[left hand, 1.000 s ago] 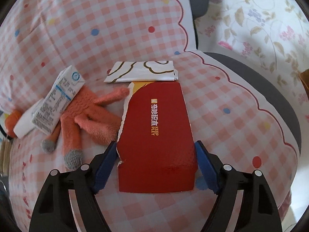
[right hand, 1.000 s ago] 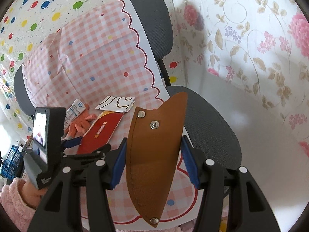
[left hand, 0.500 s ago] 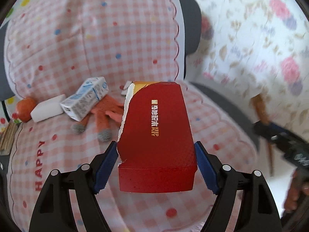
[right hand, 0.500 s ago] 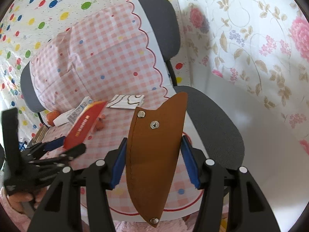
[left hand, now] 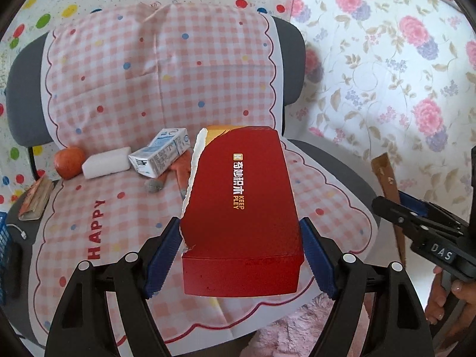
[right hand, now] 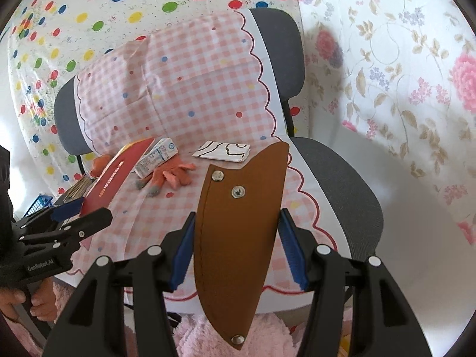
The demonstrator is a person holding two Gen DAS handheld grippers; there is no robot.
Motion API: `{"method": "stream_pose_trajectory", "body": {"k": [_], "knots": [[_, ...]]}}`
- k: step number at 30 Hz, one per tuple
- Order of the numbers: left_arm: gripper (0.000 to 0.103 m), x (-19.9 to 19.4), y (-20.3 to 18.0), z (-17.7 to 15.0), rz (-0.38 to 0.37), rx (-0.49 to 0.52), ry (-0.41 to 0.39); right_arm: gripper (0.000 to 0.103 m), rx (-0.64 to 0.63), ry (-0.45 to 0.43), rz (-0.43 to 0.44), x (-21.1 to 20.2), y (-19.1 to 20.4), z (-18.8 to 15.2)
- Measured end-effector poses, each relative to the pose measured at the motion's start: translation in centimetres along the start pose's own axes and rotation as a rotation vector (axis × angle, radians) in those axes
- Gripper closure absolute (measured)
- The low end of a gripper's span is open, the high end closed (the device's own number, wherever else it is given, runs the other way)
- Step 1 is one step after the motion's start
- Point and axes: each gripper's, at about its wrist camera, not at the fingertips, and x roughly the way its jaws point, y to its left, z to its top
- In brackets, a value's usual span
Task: Collect trash
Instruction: 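Carry the red box and brown sheath over the pink bin with both grippers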
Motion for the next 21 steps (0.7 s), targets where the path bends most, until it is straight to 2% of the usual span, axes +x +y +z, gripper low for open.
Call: {"method": "stream_pose_trajectory", "body": {"k": [5,8,14,21], "knots": [[0.024,-1.3,-0.7,-0.5,-0.070,-0.010,-0.033,0.049,0.008,-0.022,-0.053,-2.3,-0.9,-1.6],[0.024,-1.5,-2.7,-1.3,-0.140,0.012,-0.022,0.049,0.021,-0.028,-0.090,-3.9,-2.0,-2.8],[0.024,-1.6,-8.9,-4.4,-0.317,0.095,0.000,0.049,0.053,-0.028,-0.182,-7.8,-4.8,-5.8],[0.024,-1.4,-16.3,-7.6,-0.442,0.216,0.025,0.049,0.133,-0.046,-0.344,-12.8,-8.5,-10.1]]}}
